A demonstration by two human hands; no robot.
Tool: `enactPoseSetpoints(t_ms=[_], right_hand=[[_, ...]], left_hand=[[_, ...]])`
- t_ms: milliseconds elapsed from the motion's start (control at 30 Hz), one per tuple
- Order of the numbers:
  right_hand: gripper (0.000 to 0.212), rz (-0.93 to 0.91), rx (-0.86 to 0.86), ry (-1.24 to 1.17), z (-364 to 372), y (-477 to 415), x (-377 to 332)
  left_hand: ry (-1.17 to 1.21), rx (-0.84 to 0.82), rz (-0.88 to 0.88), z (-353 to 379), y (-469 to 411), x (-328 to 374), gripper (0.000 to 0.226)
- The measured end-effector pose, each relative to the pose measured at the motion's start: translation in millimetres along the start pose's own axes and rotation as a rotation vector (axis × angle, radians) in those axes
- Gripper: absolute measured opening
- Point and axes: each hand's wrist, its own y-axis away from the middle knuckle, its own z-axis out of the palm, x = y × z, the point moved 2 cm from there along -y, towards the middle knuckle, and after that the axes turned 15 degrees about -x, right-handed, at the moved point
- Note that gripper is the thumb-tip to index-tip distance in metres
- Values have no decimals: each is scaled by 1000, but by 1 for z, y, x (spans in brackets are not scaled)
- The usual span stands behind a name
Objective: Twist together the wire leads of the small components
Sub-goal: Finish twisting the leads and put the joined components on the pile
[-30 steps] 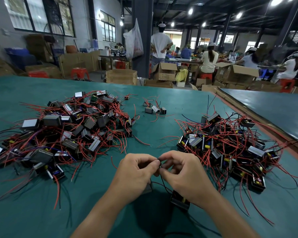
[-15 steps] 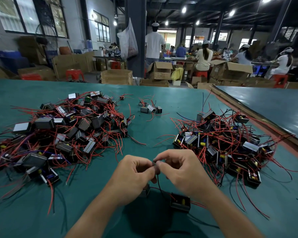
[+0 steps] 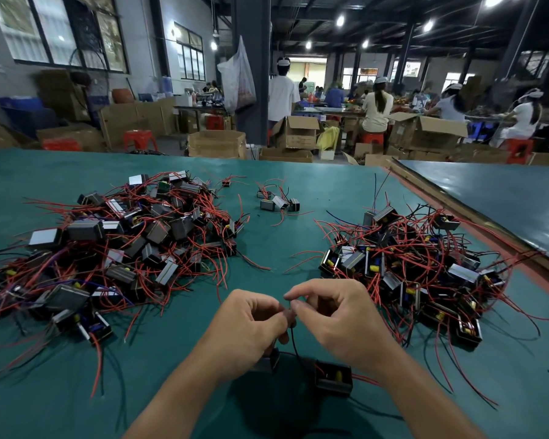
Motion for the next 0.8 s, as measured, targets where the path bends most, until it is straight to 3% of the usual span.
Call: enactPoseSetpoints(t_ms=[267, 567, 800], right_hand=[[9, 6, -36, -17, 0, 2, -5], [20, 154, -56, -274, -3, -2, -4], [16, 214, -77, -289, -3, -2, -4]], left_hand=[[13, 70, 20, 0, -2, -2, 30], [-250, 192, 128, 5, 0, -4, 33], [-373, 173, 156, 2, 0, -6, 30]])
